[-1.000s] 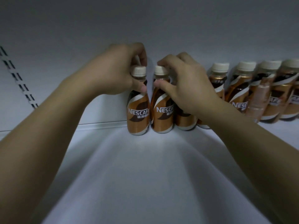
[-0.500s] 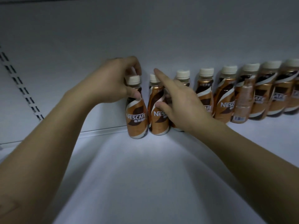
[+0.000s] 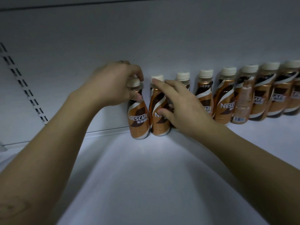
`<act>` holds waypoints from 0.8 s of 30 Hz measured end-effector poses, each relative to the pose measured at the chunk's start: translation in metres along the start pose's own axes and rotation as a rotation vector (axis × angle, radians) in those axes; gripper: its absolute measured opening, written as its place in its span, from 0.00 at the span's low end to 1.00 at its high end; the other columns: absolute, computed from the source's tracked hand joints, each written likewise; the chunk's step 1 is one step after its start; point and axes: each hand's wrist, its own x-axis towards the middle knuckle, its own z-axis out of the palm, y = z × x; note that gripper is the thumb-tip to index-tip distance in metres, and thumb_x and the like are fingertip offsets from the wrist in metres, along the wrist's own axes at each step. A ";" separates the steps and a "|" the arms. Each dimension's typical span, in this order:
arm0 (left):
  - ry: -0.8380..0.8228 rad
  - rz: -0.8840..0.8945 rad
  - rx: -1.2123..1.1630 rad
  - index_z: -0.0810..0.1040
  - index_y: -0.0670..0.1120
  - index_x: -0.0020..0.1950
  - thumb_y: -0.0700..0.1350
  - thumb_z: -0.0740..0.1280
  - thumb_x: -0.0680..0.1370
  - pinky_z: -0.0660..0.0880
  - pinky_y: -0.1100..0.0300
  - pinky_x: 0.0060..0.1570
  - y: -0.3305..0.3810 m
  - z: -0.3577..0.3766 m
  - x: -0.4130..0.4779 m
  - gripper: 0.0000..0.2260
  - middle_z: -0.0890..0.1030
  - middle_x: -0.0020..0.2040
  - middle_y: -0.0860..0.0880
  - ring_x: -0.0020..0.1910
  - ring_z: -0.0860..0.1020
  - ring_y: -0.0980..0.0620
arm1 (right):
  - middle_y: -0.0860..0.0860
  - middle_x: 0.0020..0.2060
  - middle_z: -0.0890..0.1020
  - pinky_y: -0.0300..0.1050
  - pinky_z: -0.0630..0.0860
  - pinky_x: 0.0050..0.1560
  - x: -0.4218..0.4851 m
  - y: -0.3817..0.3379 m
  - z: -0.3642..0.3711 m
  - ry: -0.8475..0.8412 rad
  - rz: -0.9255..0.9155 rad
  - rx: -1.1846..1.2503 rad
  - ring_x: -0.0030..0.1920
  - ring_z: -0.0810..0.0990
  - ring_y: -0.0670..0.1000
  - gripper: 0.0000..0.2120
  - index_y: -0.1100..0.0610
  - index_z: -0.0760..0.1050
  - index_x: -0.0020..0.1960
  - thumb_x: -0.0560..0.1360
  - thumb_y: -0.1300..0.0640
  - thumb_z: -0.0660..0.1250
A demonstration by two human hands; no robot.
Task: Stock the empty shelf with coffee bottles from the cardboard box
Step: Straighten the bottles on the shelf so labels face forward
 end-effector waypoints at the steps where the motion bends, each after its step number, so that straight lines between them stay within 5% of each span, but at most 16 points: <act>1: -0.007 0.002 0.013 0.75 0.56 0.56 0.56 0.75 0.65 0.74 0.49 0.46 0.000 -0.001 -0.001 0.22 0.75 0.52 0.49 0.48 0.73 0.47 | 0.51 0.73 0.64 0.53 0.73 0.65 0.001 0.000 -0.004 0.005 0.003 0.002 0.70 0.67 0.54 0.37 0.45 0.54 0.77 0.74 0.54 0.70; 6: 0.032 0.010 0.031 0.73 0.54 0.62 0.62 0.68 0.69 0.72 0.51 0.49 0.009 -0.007 -0.004 0.24 0.74 0.58 0.48 0.54 0.72 0.48 | 0.50 0.62 0.76 0.29 0.68 0.48 0.008 0.016 -0.036 0.249 0.044 0.034 0.44 0.75 0.38 0.26 0.49 0.66 0.71 0.75 0.55 0.68; 9: 0.088 0.044 -0.015 0.71 0.55 0.63 0.62 0.65 0.70 0.69 0.51 0.54 0.028 -0.011 0.001 0.24 0.73 0.61 0.48 0.60 0.70 0.47 | 0.49 0.57 0.79 0.28 0.69 0.41 0.008 0.035 -0.054 0.400 0.129 0.068 0.34 0.75 0.38 0.20 0.52 0.72 0.67 0.76 0.55 0.68; 14: -0.035 0.109 -0.101 0.66 0.59 0.68 0.56 0.70 0.71 0.65 0.57 0.51 0.070 -0.010 0.036 0.27 0.71 0.65 0.51 0.62 0.70 0.49 | 0.49 0.56 0.79 0.40 0.70 0.47 0.005 0.060 -0.065 0.443 0.284 0.015 0.44 0.78 0.47 0.18 0.51 0.74 0.64 0.75 0.50 0.68; 18: -0.248 0.091 -0.161 0.71 0.57 0.66 0.50 0.72 0.72 0.68 0.57 0.49 0.089 -0.002 0.063 0.24 0.75 0.62 0.51 0.57 0.74 0.50 | 0.52 0.59 0.77 0.44 0.74 0.51 0.005 0.072 -0.064 0.258 0.337 -0.032 0.54 0.78 0.51 0.24 0.52 0.72 0.67 0.74 0.44 0.68; 24: -0.176 0.106 -0.206 0.77 0.53 0.58 0.47 0.74 0.70 0.74 0.56 0.47 0.092 0.014 0.073 0.17 0.79 0.52 0.51 0.48 0.77 0.52 | 0.53 0.54 0.80 0.50 0.77 0.52 0.003 0.069 -0.053 0.227 0.346 -0.022 0.53 0.79 0.53 0.27 0.52 0.71 0.66 0.70 0.43 0.72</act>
